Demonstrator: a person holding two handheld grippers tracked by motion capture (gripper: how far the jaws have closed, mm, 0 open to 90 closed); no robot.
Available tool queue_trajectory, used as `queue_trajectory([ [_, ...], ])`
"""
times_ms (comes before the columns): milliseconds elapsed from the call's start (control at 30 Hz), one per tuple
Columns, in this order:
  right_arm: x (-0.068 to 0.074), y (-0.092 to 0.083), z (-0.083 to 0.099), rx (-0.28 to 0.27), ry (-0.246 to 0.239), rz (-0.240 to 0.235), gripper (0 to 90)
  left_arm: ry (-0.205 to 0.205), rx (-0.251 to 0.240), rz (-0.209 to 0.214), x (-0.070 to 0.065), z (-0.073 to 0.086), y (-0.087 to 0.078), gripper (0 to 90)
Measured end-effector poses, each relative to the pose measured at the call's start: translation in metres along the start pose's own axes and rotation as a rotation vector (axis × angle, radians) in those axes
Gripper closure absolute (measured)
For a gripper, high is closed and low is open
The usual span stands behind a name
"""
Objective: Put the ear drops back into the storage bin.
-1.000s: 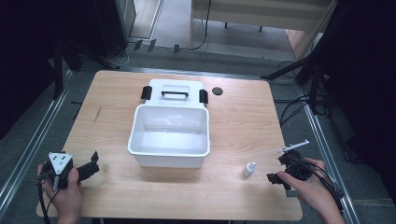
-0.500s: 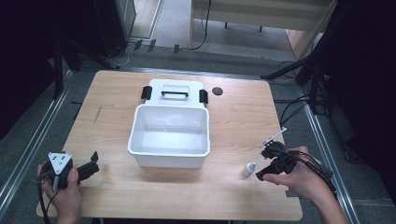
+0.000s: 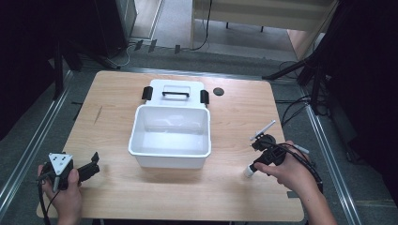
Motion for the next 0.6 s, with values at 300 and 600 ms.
queue_trajectory([
  [300,-0.005,0.012,-0.003,0.033,0.024,-0.012,60.0,0.001,0.002,-0.001,0.0,0.0,0.0,0.0],
  [600,-0.002,0.016,-0.006,0.047,0.018,-0.015,61.4,0.003,0.003,0.0,0.0,0.0,0.0,0.0],
])
Point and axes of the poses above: each handheld gripper's, and its own axes: y roughly forward along the jaws, z roughly out of its underside, x roughly to its left, the point moved 10 cm from there along y, roughly forward along the jaws, and after that the axes turned 11 degrees about -y, right-handed, at the moved point
